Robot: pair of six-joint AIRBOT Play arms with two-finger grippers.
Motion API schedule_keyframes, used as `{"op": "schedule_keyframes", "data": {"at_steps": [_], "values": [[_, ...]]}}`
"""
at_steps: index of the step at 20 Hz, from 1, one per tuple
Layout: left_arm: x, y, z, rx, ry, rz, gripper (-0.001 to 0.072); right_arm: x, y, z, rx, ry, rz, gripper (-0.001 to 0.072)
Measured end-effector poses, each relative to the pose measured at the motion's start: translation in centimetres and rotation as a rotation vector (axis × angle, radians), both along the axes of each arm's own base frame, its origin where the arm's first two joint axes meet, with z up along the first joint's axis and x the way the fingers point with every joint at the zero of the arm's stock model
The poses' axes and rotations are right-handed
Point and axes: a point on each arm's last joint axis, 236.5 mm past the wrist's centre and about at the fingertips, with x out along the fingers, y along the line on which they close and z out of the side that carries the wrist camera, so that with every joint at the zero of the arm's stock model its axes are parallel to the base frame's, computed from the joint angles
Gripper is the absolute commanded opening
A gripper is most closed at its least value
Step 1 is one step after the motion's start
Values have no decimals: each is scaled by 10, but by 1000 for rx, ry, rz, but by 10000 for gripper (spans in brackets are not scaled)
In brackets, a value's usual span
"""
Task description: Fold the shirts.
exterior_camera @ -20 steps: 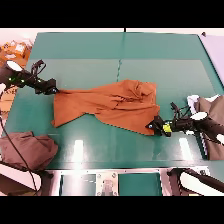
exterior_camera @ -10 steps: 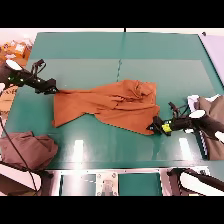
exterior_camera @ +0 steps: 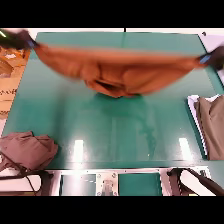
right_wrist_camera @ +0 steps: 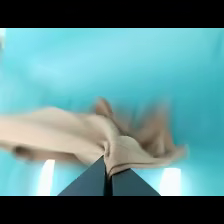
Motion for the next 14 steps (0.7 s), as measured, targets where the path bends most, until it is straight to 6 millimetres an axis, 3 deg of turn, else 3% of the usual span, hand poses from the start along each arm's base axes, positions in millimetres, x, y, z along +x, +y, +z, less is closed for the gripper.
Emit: {"op": "schedule_keyframes", "data": {"at_steps": [3,5,7,9,11,14], "values": [[-59,-9,126,14,-325,52,22,-33,-12,106,-96,-230,-94,15],[-114,-18,190,25,-509,72,22,-59,-6,155,-153,-348,-132,15],[-167,-27,236,31,-660,84,22,-84,4,190,-194,-450,-156,16],[-215,-36,267,39,-774,88,22,-101,13,211,-218,-513,-170,16],[-245,-42,282,44,-840,89,22,-110,17,220,-229,-544,-179,15],[-252,-44,281,48,-843,89,22,-106,13,217,-221,-536,-187,15]]}}
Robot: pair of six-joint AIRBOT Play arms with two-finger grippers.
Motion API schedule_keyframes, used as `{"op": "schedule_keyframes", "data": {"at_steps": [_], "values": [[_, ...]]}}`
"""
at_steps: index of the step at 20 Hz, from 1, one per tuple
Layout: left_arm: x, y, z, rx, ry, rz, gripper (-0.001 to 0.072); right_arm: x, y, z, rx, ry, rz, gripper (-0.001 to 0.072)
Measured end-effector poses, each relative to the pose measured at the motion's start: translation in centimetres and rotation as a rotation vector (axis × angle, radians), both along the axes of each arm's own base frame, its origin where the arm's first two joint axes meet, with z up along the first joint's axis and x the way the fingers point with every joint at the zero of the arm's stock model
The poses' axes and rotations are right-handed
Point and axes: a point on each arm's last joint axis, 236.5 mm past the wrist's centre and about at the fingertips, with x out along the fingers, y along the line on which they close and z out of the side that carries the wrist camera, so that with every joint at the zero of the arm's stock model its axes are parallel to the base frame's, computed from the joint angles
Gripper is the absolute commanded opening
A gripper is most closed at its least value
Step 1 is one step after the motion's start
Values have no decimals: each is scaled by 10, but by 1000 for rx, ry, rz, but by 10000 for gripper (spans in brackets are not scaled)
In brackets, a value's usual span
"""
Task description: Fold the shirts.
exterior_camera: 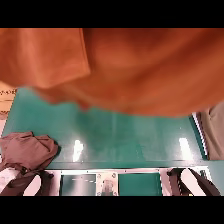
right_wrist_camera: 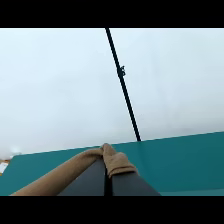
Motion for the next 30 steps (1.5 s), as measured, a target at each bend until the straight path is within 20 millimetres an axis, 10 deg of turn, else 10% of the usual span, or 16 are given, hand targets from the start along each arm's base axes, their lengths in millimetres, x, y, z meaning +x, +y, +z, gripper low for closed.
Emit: {"op": "schedule_keyframes", "data": {"at_steps": [6,13,16,19,23,30], "values": [[99,16,-86,-90,284,-28,22,69,-32,-93,124,220,45,15],[277,-7,-335,-216,838,-123,22,188,-43,-319,303,580,96,15],[323,-12,-443,-272,1003,-98,22,225,-52,-413,373,709,73,15],[351,-11,-508,-340,1062,-55,22,253,-57,-476,446,785,64,16],[379,-2,-533,-409,1015,7,22,289,-65,-508,497,790,64,16],[406,13,-513,-421,890,54,22,325,-74,-479,474,697,84,16]]}}
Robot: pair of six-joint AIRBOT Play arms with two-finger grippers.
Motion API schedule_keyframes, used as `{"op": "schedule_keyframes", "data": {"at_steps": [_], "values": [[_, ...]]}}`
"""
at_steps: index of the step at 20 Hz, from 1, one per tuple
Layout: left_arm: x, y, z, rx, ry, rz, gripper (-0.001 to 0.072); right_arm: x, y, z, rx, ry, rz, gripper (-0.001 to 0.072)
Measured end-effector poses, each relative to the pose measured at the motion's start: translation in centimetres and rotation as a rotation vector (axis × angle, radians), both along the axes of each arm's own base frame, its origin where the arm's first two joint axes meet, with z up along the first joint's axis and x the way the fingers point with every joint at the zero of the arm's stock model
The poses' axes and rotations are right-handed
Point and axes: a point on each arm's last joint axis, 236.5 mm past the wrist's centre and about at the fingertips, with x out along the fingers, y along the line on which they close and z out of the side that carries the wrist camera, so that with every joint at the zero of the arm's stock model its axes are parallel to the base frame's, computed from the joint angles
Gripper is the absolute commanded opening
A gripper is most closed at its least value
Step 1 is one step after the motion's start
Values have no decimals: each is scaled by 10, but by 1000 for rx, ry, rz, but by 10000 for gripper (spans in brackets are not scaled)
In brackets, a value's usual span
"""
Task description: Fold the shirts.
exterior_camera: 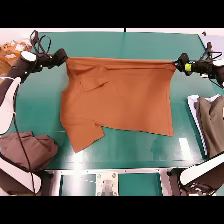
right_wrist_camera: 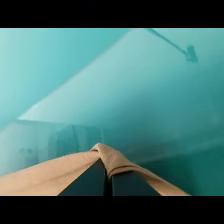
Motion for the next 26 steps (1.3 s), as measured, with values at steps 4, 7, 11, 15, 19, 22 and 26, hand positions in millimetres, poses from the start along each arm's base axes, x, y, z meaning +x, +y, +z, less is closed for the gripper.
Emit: {"op": "schedule_keyframes", "data": {"at_steps": [4,7,11,15,19,22,26], "values": [[2,-1,7,14,-16,-12,22,1,2,4,-6,-3,24,15],[-11,-5,-7,70,41,-83,22,-17,6,-10,-29,69,100,14],[-46,-3,-41,176,194,-212,21,-65,17,-52,-26,263,216,14],[-78,10,-69,242,346,-276,22,-109,28,-90,0,423,289,14],[-95,8,-92,256,435,-320,22,-133,34,-109,16,505,321,15],[-110,-1,-99,247,495,-368,24,-143,33,-111,36,541,328,280],[-138,0,-94,238,601,-451,432,-165,23,-105,97,603,343,291]]}}
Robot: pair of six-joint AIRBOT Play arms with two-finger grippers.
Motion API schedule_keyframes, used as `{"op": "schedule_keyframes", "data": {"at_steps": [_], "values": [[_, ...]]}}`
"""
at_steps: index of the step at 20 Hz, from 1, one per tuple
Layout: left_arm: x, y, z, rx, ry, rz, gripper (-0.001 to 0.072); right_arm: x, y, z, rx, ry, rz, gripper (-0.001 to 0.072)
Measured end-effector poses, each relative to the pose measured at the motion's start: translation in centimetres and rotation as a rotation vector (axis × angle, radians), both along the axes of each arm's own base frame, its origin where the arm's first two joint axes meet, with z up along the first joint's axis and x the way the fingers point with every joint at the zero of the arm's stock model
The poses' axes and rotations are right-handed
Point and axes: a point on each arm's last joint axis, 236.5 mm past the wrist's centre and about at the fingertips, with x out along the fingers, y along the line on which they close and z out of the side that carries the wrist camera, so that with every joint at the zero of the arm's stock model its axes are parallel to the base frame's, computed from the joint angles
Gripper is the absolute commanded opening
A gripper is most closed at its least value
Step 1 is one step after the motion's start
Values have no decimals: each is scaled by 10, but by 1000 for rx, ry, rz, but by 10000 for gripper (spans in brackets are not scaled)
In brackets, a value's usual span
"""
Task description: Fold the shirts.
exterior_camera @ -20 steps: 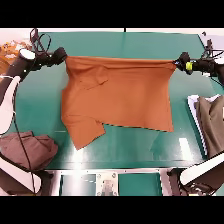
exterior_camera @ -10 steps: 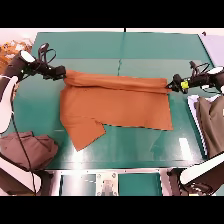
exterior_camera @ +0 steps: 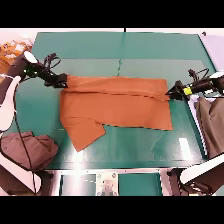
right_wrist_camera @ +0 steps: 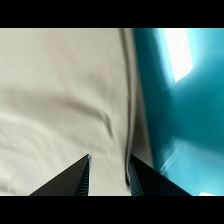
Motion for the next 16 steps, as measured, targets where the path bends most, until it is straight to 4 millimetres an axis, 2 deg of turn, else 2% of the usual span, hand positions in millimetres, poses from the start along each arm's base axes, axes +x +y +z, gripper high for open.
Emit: {"op": "schedule_keyframes", "data": {"at_steps": [1,6,8,9,10,12,14,15,16], "values": [[-7,3,5,-3,29,-9,528,-7,-5,2,17,23,-7,291],[-28,18,32,-21,135,17,526,-29,-41,31,27,31,-117,290],[-40,22,42,-24,173,18,525,-40,-49,47,6,5,-174,248],[-46,22,47,-25,188,16,436,-47,-49,54,-5,-8,-200,250],[-54,22,53,-27,204,14,317,-57,-46,58,-19,-22,-229,251],[-71,21,63,-28,223,8,310,-83,-37,62,-44,-39,-283,251],[-96,19,71,-30,238,11,311,-117,-17,56,-59,-44,-335,253],[-112,17,73,-31,248,16,386,-133,-5,51,-51,-39,-358,267],[-128,14,73,-32,251,23,565,-150,11,44,-30,-32,-381,298]]}}
